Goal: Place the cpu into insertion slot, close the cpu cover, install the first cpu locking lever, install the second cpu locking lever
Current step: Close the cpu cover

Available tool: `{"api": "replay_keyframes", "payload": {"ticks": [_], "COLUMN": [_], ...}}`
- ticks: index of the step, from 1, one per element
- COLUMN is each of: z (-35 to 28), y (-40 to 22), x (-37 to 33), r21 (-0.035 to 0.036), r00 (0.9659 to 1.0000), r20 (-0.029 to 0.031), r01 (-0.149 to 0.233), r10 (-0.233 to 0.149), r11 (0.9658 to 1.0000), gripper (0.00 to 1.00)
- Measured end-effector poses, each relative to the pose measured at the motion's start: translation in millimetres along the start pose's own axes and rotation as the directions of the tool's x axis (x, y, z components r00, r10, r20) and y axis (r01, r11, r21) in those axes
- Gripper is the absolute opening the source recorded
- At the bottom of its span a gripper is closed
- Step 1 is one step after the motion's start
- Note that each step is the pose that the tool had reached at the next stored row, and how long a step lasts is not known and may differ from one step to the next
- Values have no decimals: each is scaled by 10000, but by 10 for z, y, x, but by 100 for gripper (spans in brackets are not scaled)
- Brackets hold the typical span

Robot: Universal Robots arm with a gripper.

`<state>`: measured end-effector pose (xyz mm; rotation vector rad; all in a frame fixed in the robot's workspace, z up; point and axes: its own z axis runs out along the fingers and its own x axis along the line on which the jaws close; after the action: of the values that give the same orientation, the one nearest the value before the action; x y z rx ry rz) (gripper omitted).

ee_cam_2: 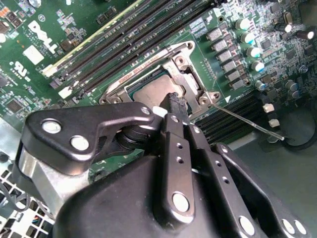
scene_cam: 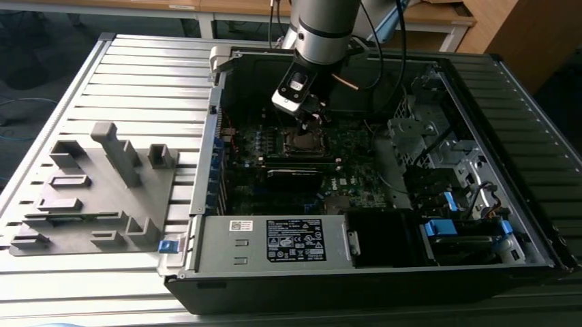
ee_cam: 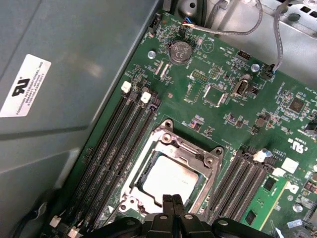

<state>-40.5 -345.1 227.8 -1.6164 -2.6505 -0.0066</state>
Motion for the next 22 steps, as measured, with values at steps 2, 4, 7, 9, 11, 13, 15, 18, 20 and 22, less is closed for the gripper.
{"api": "replay_keyframes", "payload": {"ticks": [2,4,7,9,11,13,15,18,20,22], "z": [0,0,0,0,0,1,2,7,11,15], "y": [0,0,0,0,0,0,0,0,0,0], "x": [0,0,0,0,0,0,0,0,0,0], "r21": [1,0,0,-2,-34,-35,-31,-13,-3,8], "r00": [10000,10000,10000,10000,10000,9996,9985,9943,9899,9840], "r20": [0,0,0,-9,-67,-78,-85,-80,-79,-78], "r01": [0,1,2,2,56,254,533,1060,1416,1781], "r10": [0,-1,-2,-2,-56,-255,-534,-1060,-1416,-1781], "r11": [10000,10000,10000,10000,10000,9997,9986,9944,9899,9840], "gripper": [11,11,11,11,11,11,11,11,11,11]}}
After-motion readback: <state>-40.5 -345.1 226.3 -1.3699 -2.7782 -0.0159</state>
